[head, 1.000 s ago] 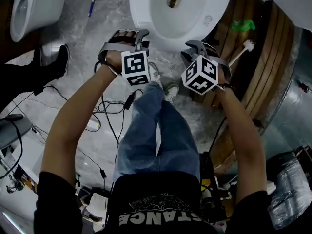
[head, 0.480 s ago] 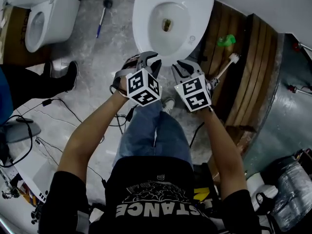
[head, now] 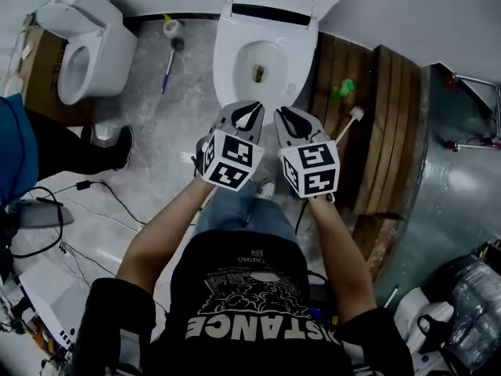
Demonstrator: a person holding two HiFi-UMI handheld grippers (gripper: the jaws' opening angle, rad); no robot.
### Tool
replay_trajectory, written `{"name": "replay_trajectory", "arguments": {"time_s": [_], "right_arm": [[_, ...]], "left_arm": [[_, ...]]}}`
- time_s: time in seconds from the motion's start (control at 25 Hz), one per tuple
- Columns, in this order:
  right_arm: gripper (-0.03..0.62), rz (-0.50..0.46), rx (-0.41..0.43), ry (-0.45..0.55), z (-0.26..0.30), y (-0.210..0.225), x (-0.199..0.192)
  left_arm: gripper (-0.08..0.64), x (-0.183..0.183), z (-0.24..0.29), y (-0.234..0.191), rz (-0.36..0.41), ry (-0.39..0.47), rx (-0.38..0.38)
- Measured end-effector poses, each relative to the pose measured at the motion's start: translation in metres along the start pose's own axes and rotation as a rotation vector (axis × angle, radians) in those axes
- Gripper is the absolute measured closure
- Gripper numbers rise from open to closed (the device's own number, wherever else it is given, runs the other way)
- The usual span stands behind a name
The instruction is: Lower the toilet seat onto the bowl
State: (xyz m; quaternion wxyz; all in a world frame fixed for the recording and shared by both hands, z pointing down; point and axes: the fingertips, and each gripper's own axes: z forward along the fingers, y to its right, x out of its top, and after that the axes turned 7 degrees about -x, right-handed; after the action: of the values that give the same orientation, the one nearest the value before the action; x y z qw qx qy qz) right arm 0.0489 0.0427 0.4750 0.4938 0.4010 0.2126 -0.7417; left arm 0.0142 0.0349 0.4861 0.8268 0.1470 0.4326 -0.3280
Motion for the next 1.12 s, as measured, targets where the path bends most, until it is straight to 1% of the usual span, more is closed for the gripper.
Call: {"name": "replay_trajectory", "arguments": {"time_s": [0.08, 0.24, 0.36, 0.44, 0.64, 0.8, 1.12], "right_arm": [[0.551, 0.03, -0.013, 0.035, -0.017, -0.004, 0.013], [0.557, 0.078, -0.029, 0.1, -0.05, -0.015, 0.034], [0.571, 0.077, -0.031, 0.146, -0.067, -0.021, 0.052], [0.574, 0.07, -0.041, 0.16, -0.076, -0.022, 0.058], [0.574, 0.055, -0.061, 0.173, -0.089, -0.024, 0.065], [0.574, 0.064, -0.058, 0.172, -0.092, -0.027, 0.064], [0.574, 0.073, -0.056, 0.171, -0.095, -0.029, 0.06]], "left_arm": [[0.545, 0.015, -0.015, 0.006, -0.047, 0.041, 0.009], [0.548, 0.042, -0.045, 0.022, -0.109, 0.126, 0.004], [0.549, 0.058, -0.062, 0.028, -0.17, 0.183, 0.007], [0.549, 0.064, -0.07, 0.032, -0.193, 0.205, 0.014], [0.549, 0.068, -0.081, 0.04, -0.197, 0.218, 0.029], [0.549, 0.071, -0.087, 0.039, -0.196, 0.22, 0.042], [0.549, 0.068, -0.088, 0.042, -0.192, 0.208, 0.035]]}}
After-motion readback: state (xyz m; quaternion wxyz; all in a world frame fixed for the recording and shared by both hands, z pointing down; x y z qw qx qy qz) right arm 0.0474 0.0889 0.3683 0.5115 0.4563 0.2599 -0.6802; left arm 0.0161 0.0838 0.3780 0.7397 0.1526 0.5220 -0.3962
